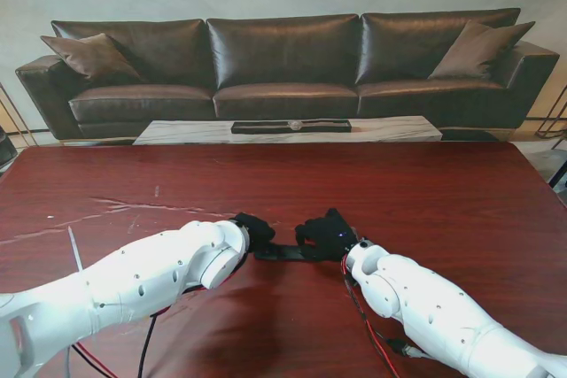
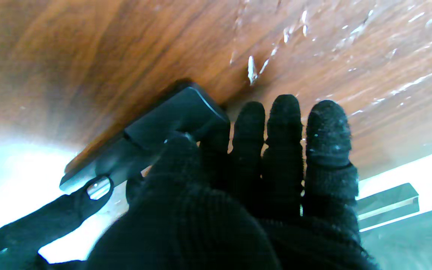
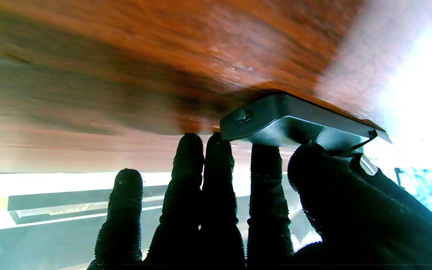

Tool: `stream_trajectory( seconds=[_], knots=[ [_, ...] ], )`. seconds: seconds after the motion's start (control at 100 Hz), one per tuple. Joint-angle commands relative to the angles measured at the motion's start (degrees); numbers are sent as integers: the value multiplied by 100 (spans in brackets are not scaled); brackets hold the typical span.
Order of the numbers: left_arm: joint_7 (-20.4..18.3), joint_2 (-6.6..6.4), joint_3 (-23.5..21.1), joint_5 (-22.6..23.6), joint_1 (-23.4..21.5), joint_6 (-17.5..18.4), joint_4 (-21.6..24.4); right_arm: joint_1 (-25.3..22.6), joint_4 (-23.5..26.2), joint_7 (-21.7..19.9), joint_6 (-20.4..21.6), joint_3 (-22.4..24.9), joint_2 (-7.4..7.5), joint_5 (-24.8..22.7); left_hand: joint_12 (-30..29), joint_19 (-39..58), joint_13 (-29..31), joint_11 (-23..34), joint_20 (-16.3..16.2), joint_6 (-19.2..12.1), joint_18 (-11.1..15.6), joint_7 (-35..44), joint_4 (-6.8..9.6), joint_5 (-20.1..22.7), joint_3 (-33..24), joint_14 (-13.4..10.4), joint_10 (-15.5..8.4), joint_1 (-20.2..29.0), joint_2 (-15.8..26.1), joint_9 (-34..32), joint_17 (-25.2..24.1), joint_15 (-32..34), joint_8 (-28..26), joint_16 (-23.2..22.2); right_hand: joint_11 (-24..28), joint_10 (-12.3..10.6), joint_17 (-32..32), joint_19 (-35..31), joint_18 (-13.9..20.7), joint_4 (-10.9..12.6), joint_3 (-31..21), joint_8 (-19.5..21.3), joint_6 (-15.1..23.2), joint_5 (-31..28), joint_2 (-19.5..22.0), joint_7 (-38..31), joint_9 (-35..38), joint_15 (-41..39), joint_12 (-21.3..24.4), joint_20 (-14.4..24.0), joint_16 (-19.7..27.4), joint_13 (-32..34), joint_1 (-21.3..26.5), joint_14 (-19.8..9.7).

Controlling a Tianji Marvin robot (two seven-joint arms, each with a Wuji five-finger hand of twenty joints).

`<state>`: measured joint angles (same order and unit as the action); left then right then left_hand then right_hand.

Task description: Install the batteries into the remote control and close the cover

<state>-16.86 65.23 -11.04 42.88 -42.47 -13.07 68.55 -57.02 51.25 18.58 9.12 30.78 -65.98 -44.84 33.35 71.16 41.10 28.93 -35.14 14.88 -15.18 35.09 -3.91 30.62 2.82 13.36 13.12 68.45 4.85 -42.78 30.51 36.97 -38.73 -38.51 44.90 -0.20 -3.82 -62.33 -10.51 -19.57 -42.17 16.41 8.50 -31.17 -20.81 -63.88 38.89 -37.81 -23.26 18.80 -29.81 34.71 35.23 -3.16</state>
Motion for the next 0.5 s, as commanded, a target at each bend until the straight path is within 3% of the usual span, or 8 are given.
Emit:
stream_trajectory(
  seconds=[0.0,0.2,0.49],
  knots=[
    [-38,29,36,-51,10,-23,-89,-139,-128,-95,12,-80,8,-38,44,171,200,116,10,-190,-140,481,138,162,-158,115,92,552,227,-204,78,149,-233,-49,-38,119,75,-46,-42,91,44,5,126,-41,43,-99,28,161,68,47,128,225,133,212],
    [-21,92,159,-106,63,-59,-214,-145,-123,-95,21,-67,8,-36,32,264,170,122,5,-170,-83,395,152,157,-124,87,129,540,158,-140,90,223,-9,-71,-41,122,75,-47,-41,91,47,5,129,-42,47,-100,29,161,69,47,128,226,124,212],
    [-5,124,200,-155,60,-58,-256,-148,-122,-97,20,-60,8,-32,-21,258,83,-15,55,-182,5,128,142,74,-47,53,152,-292,0,76,99,179,217,-61,-39,114,81,-44,-52,93,53,3,132,-42,55,-98,33,160,68,45,127,225,120,214]
  ],
)
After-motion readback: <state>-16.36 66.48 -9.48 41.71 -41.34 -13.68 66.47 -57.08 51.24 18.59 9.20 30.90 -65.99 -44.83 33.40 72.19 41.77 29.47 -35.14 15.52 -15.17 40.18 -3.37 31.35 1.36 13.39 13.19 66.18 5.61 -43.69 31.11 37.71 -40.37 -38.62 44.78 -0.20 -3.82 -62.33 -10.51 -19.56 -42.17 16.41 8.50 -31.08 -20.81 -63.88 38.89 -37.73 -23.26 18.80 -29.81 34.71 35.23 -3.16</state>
